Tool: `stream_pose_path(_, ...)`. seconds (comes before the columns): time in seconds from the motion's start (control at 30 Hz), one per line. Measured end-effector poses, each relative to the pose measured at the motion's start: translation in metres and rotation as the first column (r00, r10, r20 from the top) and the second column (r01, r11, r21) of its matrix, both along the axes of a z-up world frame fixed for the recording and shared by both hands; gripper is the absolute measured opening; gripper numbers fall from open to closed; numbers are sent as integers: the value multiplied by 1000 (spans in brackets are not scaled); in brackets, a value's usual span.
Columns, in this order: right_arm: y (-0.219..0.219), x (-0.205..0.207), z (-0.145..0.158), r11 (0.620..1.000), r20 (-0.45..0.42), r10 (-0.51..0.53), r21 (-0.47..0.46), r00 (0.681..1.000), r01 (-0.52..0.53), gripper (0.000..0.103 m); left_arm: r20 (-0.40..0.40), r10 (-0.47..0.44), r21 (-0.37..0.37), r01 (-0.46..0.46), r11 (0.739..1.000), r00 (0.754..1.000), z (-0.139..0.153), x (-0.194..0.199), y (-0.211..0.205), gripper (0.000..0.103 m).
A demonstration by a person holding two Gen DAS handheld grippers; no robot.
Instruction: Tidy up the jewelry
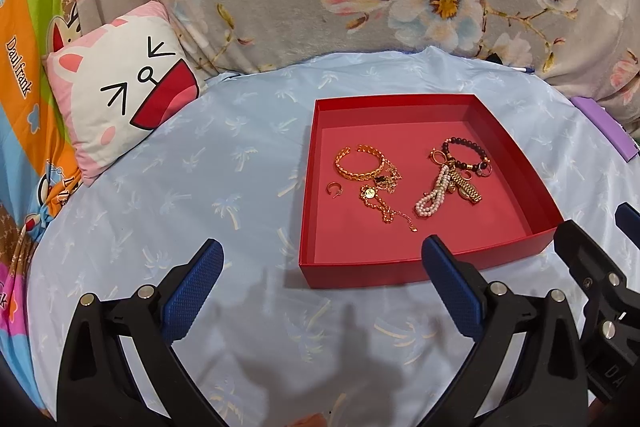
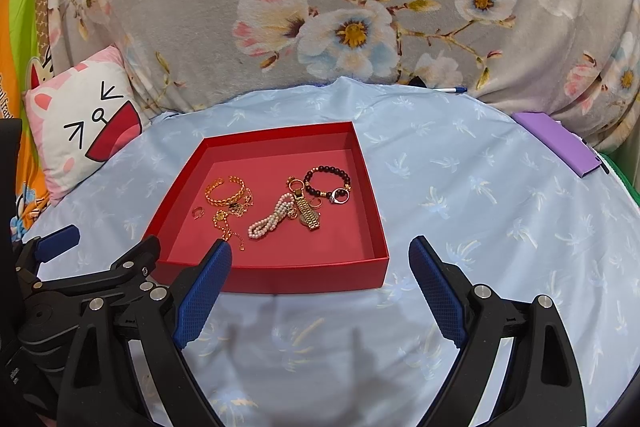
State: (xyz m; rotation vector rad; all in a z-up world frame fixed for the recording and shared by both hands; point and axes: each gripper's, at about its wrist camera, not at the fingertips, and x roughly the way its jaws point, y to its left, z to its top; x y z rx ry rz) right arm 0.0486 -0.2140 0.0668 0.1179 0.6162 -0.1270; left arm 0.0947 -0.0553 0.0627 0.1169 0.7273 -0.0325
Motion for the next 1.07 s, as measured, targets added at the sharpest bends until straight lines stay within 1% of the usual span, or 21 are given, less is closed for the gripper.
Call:
stream_pose_path(0.37, 0, 0, 0, 1000, 0, -2, 0, 1000, 2, 88, 10, 3, 14, -3, 1000, 1000, 1, 1, 0, 97)
stream_pose_path(0.57, 0, 0, 0, 1000, -2, -2, -1, 1000, 2, 88, -11, -1, -8, 1, 1000, 1000, -1, 3, 2, 97)
stream_pose_path(0.87, -2, -1, -3, 1000, -6, -5, -1, 1000, 5, 88, -11, 0, 8, 0, 1000, 1000, -5, 5, -3, 97)
stream_pose_path(1.07, -6, -1, -6, 1000, -6, -12, -5, 1000, 12, 88, -17, -3, 2, 3, 1000, 1000, -7, 5, -4, 97)
